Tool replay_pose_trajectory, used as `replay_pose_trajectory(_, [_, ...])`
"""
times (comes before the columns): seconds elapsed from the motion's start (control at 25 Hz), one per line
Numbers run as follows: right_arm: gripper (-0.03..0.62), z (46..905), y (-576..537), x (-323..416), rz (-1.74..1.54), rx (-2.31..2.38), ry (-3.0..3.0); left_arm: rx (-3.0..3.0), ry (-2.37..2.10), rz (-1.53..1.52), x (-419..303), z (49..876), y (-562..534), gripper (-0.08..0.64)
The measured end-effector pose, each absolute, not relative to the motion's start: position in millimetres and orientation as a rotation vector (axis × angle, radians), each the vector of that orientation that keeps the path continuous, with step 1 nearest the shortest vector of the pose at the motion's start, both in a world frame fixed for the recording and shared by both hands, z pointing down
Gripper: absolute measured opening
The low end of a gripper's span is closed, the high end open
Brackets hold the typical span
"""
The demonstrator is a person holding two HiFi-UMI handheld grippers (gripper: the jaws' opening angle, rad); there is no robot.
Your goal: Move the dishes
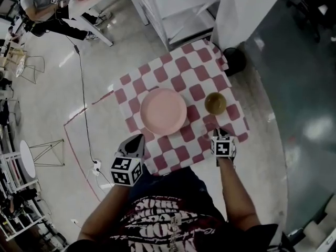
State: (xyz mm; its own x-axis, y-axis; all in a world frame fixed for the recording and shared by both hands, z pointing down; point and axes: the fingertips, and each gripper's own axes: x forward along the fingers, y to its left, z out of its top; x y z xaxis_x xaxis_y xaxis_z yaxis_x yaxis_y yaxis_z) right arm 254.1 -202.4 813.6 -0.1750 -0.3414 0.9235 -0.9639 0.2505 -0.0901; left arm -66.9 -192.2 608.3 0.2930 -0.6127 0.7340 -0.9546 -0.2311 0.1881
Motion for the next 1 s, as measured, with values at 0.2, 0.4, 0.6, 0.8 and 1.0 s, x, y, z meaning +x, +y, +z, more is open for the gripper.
replay_pose_trajectory(0.2, [0.052, 813, -208, 250, 0.950, 1.194, -1.691, 1.897, -1.402, 0.701, -81, 617, -192, 0.029])
replay_pose_trajectory(0.4, [0.052, 784, -209, 232, 0.986, 1.211, -1.757, 1.942, -1.346, 0.731, -76, 627, -201, 0.029])
replay_pose_trajectory(0.6, [0.052, 749, -217, 162, 1.011, 1.167, -1.871, 1.940, -1.316, 0.723, -94, 640, -204, 0.029])
replay_pose_trajectory(0.8, [0.052, 745, -230, 89, 1.028, 1.114, -1.881, 1.956, -1.253, 0.715, -116, 653, -213, 0.029])
replay_pose_trajectory(1.0, [0.054, 770, -235, 25, 1.118, 1.093, -1.836, 1.972, -1.207, 0.685, -143, 662, -227, 0.029])
